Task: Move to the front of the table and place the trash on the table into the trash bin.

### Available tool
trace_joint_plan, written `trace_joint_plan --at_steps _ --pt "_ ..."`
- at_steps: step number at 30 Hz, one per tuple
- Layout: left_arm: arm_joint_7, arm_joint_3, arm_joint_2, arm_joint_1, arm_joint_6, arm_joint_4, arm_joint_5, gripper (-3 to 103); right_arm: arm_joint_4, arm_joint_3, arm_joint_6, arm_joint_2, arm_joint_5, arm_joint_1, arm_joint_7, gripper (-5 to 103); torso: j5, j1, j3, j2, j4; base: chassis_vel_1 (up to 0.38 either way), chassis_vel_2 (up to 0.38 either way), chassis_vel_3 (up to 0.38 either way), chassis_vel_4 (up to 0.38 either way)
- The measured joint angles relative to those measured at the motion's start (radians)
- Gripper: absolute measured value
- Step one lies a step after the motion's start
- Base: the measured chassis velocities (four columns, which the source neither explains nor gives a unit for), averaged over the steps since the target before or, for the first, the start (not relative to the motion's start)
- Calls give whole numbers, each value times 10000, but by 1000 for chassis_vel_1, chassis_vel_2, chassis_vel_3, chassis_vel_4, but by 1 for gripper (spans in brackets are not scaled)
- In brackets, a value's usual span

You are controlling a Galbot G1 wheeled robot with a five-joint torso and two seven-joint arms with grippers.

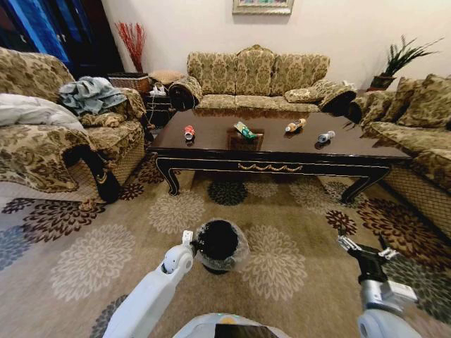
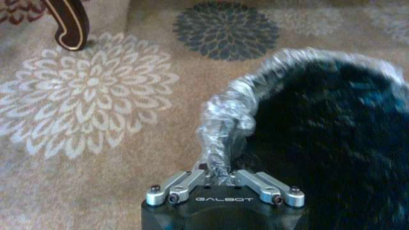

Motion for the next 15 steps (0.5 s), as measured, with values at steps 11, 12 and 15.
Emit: trace_joint_plan --at_steps 11,12,15 --pt "495 -1215 245 1408 -5 -1767 556 2 148 -292 -117 142 2 238 130 100 2 1 0 0 1 0 0 0 0" --pt "535 -1477 284 1631 -24 -2040 586 2 162 -313 -118 144 3 272 138 100 1 0 0 0 1 0 0 0 0" --pt "563 -1951 396 1915 -148 -2498 591 2 232 -322 -168 119 55 349 183 100 2 0 -1 0 2 0 0 0 0"
